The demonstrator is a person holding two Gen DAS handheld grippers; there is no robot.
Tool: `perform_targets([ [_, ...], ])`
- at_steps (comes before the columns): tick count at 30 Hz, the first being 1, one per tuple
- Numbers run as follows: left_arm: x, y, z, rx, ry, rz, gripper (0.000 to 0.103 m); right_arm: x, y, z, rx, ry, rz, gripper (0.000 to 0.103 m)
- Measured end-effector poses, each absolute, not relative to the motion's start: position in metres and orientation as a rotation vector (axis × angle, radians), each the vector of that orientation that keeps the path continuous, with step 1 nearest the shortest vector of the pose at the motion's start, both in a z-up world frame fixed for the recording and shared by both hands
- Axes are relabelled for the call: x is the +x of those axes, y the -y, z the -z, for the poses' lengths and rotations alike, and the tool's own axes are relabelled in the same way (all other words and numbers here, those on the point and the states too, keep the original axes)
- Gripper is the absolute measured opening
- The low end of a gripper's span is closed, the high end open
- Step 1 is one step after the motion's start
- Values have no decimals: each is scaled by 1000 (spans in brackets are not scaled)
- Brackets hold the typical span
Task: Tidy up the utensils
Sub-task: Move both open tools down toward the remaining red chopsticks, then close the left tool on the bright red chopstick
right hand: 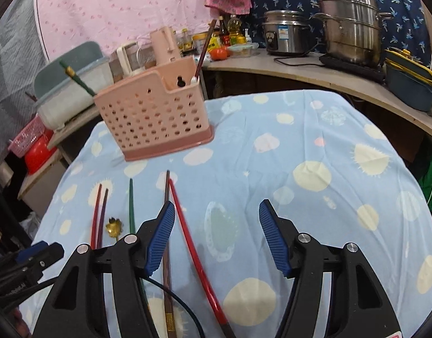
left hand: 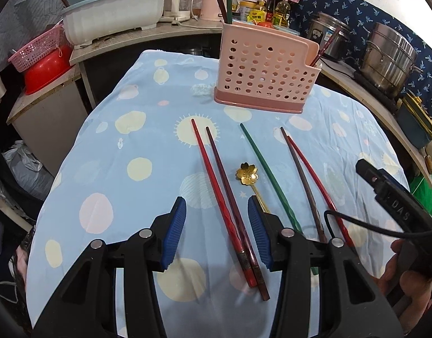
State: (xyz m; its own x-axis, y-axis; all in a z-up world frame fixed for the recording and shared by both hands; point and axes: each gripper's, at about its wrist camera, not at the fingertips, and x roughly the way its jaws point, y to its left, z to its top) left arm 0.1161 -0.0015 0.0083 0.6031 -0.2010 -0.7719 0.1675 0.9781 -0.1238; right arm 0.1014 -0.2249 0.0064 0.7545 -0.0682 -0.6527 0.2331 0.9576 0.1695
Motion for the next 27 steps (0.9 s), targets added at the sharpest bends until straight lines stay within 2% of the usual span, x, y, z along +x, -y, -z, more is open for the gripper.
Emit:
perform_targets([
  [14, 112, -8, 19, -48, -967, 219, 43, 118, 215, 22, 244, -762, 183, 62],
  [27, 101, -5, 35, -53, -1006, 246, 43, 90, 207, 29, 260, -808, 159, 62],
])
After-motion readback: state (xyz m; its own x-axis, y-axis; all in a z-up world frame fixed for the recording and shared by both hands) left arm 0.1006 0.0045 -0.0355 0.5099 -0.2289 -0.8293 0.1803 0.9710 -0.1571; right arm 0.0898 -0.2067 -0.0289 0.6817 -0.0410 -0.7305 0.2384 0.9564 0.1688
